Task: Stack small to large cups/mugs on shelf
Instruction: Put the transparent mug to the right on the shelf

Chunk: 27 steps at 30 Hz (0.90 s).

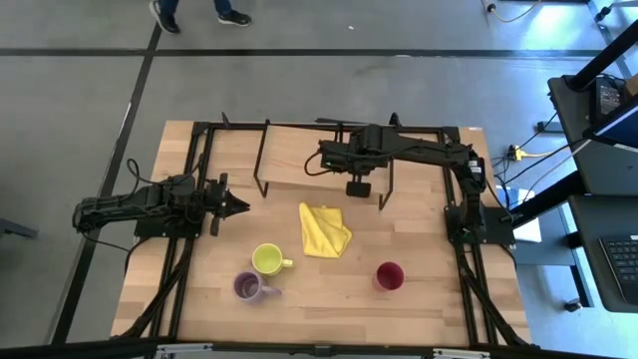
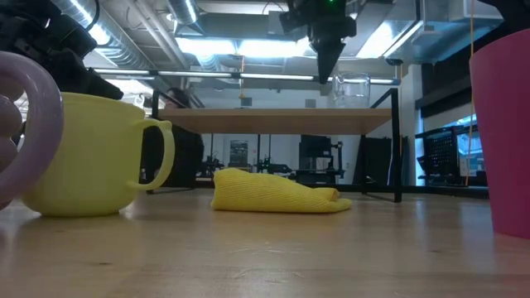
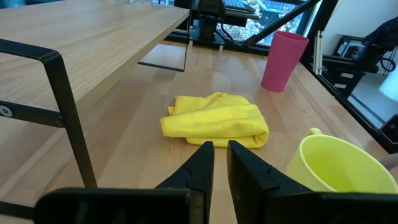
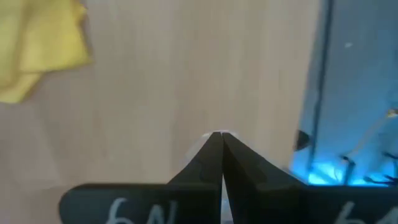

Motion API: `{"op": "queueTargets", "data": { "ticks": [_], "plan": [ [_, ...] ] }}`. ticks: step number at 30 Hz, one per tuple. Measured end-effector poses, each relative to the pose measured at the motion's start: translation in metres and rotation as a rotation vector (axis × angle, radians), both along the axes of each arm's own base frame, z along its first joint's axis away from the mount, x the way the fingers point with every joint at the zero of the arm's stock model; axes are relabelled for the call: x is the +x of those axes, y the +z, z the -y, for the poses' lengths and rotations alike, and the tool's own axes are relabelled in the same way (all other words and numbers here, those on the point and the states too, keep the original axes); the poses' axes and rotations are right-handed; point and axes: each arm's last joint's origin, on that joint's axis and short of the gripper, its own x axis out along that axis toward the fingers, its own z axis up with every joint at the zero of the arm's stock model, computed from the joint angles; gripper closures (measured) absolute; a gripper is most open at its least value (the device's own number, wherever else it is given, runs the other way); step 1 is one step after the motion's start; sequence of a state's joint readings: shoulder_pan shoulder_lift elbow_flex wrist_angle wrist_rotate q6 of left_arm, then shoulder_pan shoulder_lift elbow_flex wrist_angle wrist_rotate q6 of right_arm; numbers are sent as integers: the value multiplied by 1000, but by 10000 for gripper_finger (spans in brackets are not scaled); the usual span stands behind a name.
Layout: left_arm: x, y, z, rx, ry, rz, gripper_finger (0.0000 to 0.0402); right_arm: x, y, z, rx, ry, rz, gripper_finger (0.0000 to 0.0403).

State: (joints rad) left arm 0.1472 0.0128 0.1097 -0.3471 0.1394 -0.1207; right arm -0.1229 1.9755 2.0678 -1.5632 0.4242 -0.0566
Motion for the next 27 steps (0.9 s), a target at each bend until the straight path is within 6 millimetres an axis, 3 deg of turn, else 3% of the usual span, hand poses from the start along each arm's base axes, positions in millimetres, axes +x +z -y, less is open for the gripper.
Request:
{"op": "queueTargets", "data": {
  "ticks": [7,12,27],
  "plan": [
    [0,0,0,0,0,0,363,-4,0,21,-17,-152,37,391],
    [0,0,0,0,0,0,363,-7,-4,31,102,-178,33,391],
    [0,0,0,0,0,0,363,-6,-5,24,217,-238,74,391]
  ]
}}
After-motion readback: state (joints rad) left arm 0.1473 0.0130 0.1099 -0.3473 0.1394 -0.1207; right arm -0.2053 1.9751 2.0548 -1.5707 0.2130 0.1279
